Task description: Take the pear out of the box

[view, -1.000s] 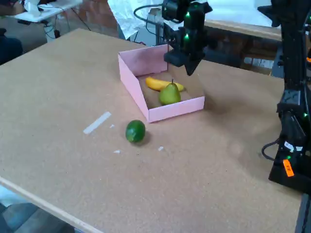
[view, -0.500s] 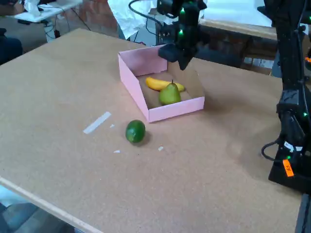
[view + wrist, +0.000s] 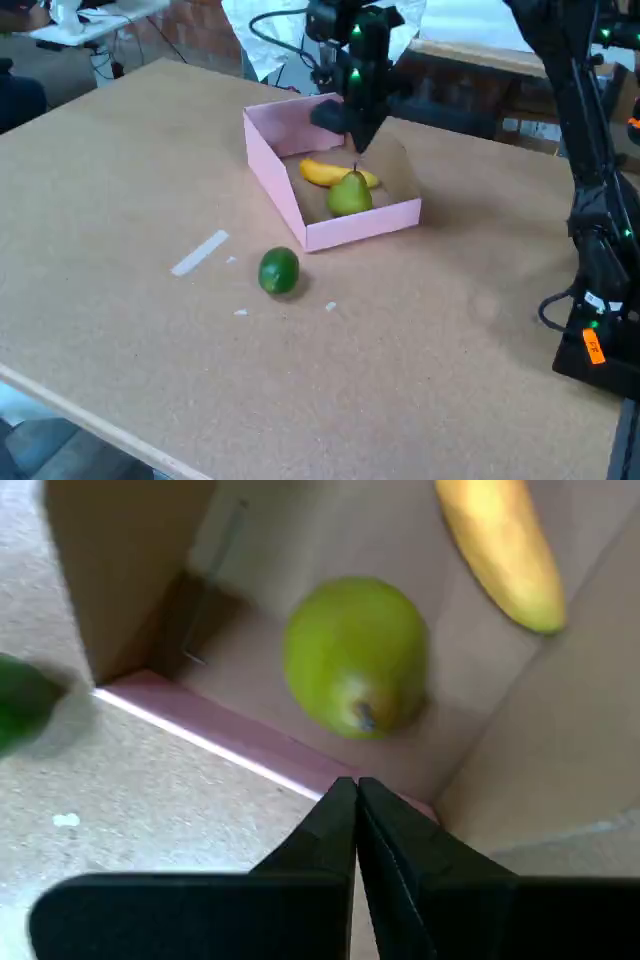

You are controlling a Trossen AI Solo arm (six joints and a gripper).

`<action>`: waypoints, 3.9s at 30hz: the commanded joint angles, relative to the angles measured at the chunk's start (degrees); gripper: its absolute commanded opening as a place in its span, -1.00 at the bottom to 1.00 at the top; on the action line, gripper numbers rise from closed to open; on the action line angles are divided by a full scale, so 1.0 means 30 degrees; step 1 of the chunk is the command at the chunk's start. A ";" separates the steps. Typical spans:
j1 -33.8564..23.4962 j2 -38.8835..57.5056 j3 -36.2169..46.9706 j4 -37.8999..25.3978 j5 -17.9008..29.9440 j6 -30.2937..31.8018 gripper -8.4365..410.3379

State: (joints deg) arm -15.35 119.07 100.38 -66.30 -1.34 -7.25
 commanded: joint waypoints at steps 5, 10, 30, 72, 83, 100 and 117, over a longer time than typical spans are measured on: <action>0.0423 0.0124 0.0284 0.0073 -0.0066 -0.0044 -0.96; 0.0401 0.0124 0.0270 0.0087 0.0131 -0.0066 -0.96; 0.0379 0.0058 0.0270 -0.0160 0.0627 0.0000 -0.96; 0.0342 0.0058 0.0262 -0.0707 0.0648 0.0831 -0.23; 0.0321 0.0058 0.0102 -0.0182 0.0809 0.0270 0.11; 0.0321 0.0117 0.0102 0.1268 0.1596 -0.0568 0.34; 0.0284 0.1698 0.0095 0.1537 0.0561 -0.0124 0.34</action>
State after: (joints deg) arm -14.44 123.57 100.71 -61.28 0.62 -8.21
